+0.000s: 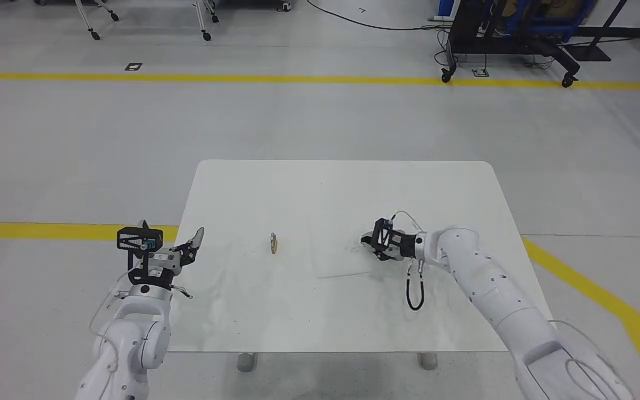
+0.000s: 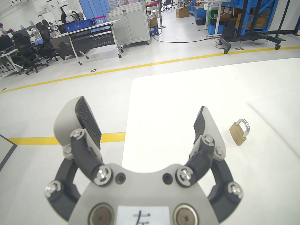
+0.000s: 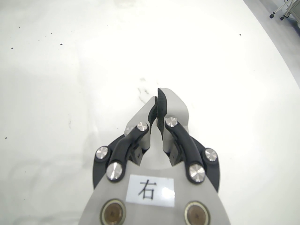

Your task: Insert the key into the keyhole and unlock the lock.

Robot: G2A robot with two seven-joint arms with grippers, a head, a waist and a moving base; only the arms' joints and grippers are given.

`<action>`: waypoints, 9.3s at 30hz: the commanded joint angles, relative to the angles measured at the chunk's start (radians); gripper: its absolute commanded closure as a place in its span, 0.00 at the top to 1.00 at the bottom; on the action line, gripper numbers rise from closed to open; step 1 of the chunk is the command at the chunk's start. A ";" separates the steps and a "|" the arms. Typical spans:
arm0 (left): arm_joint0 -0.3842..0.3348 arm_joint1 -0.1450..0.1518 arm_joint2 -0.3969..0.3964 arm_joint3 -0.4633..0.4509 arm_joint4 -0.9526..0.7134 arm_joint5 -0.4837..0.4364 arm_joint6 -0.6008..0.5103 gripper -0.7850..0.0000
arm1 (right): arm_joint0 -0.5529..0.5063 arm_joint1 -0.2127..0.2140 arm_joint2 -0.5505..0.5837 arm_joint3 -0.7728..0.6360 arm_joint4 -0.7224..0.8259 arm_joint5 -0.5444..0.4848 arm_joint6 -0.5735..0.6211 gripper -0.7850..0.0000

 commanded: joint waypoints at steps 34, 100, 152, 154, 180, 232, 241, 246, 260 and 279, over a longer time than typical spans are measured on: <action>0.000 0.000 0.000 0.000 0.000 0.000 0.000 1.00 | -0.300 0.055 0.238 -0.322 0.599 -0.095 -0.138 0.00; -0.588 -0.087 0.595 0.612 -1.715 -0.783 -0.913 0.55 | -0.235 -0.004 -0.021 -0.283 1.839 -0.121 0.618 0.00; -0.587 -0.086 0.588 0.624 -1.619 -0.721 -0.760 1.00 | -0.225 -0.036 -0.039 -0.239 1.970 -0.103 0.802 0.00; -0.586 -0.086 0.589 0.622 -1.626 -0.719 -0.761 1.00 | -0.225 -0.037 -0.039 -0.238 1.976 -0.102 0.806 0.00; -0.579 -0.086 0.592 0.610 -1.584 -0.740 -0.733 0.30 | -0.218 -0.048 -0.036 -0.222 1.998 -0.093 0.860 0.00; -0.576 -0.076 0.530 0.637 -1.609 -0.791 -0.695 0.00 | -0.229 -0.037 0.070 -0.245 1.948 -0.092 0.802 1.00; -0.554 -0.061 0.519 0.577 -1.587 -0.767 -0.787 0.00 | -0.156 0.010 0.125 -0.237 1.602 -0.124 1.023 1.00; -0.559 -0.056 0.545 0.555 -1.563 -0.777 -0.881 0.00 | -0.175 0.053 0.141 -0.341 1.682 -0.124 1.167 1.00; -0.591 -0.053 0.594 0.576 -1.579 -0.798 -0.965 0.00 | -0.145 0.163 -0.045 -0.423 1.919 -0.075 1.216 0.27; -0.603 -0.047 0.624 0.571 -1.533 -0.801 -0.949 0.00 | -0.041 0.221 -0.240 -0.375 2.051 -0.084 1.207 0.16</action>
